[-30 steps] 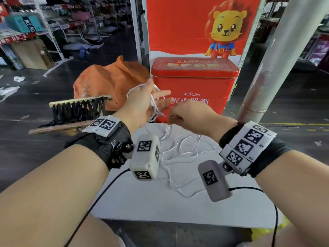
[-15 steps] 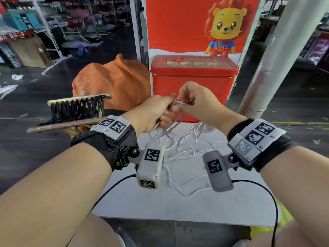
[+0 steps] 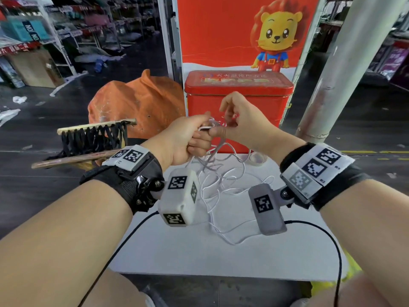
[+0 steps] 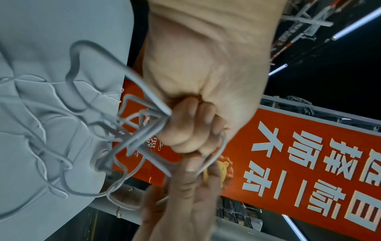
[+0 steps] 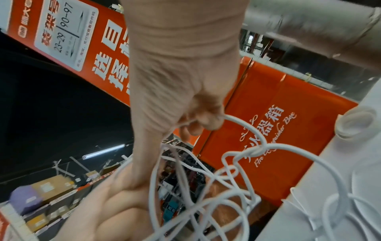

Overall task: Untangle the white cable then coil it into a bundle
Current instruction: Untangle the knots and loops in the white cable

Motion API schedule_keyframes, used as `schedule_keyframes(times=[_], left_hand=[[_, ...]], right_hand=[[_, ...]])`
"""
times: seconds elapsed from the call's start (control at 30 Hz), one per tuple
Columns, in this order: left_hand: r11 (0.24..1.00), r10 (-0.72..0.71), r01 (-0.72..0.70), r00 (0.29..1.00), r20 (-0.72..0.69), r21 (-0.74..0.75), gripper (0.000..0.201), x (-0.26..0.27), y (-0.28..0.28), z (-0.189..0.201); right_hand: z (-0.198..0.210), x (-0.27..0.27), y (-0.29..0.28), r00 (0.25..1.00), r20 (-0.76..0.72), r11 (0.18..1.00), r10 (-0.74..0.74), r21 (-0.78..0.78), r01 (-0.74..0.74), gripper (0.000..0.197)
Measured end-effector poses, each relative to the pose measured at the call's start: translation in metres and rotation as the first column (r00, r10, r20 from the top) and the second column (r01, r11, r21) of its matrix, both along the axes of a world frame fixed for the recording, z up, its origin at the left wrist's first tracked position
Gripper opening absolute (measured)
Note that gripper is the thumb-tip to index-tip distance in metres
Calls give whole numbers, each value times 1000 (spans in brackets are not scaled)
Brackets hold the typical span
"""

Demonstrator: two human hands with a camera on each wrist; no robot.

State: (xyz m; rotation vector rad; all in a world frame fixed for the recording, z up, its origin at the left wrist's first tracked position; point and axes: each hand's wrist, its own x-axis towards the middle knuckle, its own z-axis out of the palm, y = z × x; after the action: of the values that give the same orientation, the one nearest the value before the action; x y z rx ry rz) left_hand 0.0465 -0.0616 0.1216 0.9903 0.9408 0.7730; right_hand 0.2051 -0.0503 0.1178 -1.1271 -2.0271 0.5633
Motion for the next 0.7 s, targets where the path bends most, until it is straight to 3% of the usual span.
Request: schedule_keyframes(times=[0.1, 0.17, 0.2, 0.27, 0.33, 0.4, 0.53, 0.7], left_hand=[[1000, -21, 21, 998, 54, 15, 41, -5, -1, 2], [998, -69, 68, 995, 73, 15, 41, -7, -2, 0], [996, -93, 91, 993, 76, 19, 42, -7, -2, -1], [991, -130, 128, 987, 91, 29, 41, -9, -2, -1], [987, -158, 154, 980, 124, 41, 37, -10, -3, 0], [988, -154, 149, 979, 135, 48, 36, -9, -3, 1], [998, -58, 56, 995, 77, 28, 42, -8, 1, -3], [998, 51, -51, 998, -26, 31, 40, -10, 6, -6]], right_hand=[[-6, 5, 1, 995, 102, 981, 11, -191, 9, 65], [-11, 4, 0, 996, 31, 923, 78, -381, -61, 83], [-13, 3, 0, 992, -61, 878, 110, -462, -125, 81], [-12, 3, -3, 964, -206, 789, 168, -559, -257, 48], [-10, 1, -6, 952, -255, 774, 168, -564, -288, 29], [-12, -2, -5, 967, -236, 824, 93, -527, -208, 19], [-15, -4, 2, 994, 6, 902, -113, -419, 105, 2], [-9, 6, 0, 992, 117, 854, -48, -510, 101, 18]])
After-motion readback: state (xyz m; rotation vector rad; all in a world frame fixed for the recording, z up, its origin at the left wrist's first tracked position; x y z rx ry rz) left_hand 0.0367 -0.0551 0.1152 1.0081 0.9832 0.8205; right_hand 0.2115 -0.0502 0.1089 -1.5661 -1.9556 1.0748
